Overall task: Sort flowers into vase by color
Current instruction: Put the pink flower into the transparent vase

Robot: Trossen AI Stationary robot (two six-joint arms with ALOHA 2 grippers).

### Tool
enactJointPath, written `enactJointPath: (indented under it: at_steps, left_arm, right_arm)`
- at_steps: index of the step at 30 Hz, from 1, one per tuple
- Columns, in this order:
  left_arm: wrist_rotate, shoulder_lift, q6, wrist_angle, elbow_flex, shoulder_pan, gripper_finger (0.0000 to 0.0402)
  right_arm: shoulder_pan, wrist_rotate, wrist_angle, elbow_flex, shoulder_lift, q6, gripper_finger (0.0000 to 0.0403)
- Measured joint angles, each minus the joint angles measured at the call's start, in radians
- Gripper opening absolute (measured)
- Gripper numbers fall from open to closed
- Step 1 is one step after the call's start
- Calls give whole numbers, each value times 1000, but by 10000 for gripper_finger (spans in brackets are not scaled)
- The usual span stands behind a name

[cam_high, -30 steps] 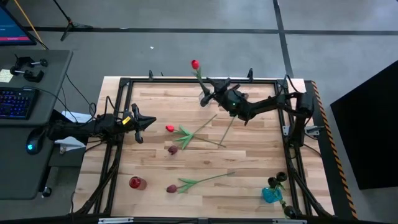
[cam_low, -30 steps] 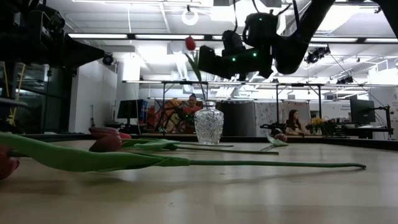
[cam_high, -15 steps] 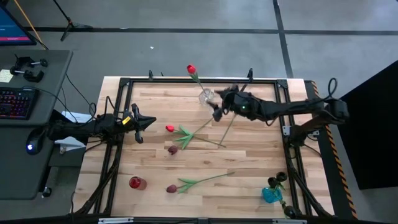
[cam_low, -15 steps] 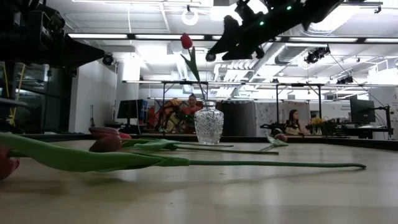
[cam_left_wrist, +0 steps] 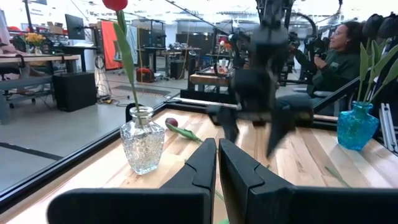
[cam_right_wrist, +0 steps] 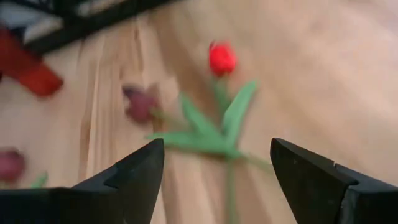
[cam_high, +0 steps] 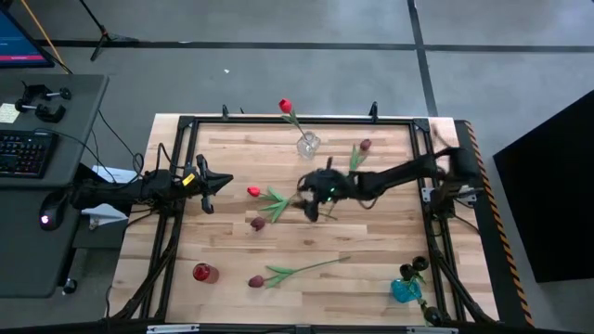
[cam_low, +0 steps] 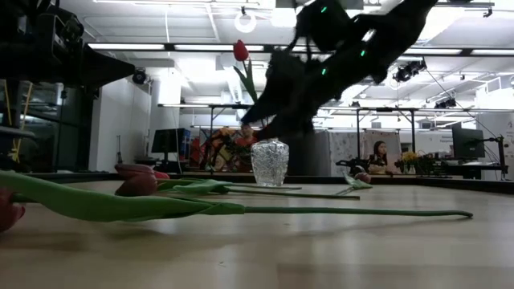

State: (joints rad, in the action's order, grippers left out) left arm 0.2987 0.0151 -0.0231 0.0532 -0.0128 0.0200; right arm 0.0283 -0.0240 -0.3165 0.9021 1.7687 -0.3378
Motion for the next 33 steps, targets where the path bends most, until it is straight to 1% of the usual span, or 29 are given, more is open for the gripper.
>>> enactJointPath:
  at_steps: [3, 8, 13, 18, 21, 24, 28, 33]
  left_arm:
    - [0, 0, 0, 0, 0, 0, 8]
    - [0, 0, 0, 0, 0, 0, 8]
    - [0, 0, 0, 1, 0, 0, 8]
    - [0, 0, 0, 0, 0, 0, 8]
    - [0, 0, 0, 0, 0, 0, 8]
    - [0, 0, 0, 0, 0, 0, 8]
    - [0, 0, 0, 0, 0, 0, 8]
    - [0, 0, 0, 0, 0, 0, 8]
  right_arm:
    - [-21, 4, 16, 53, 88, 53, 281]
    - [-25, -1, 140, 162, 179, 137, 281]
    - [-25, -66, 255, 222, 215, 195, 281]
    - [-31, -80, 290, 223, 216, 181, 281]
    - [-36, -129, 293, 222, 216, 172, 280]
    - [-36, -142, 291, 222, 224, 156, 264]
    - [-43, -142, 268, 222, 257, 162, 230]
    - [-49, -149, 206, 223, 297, 181, 198]
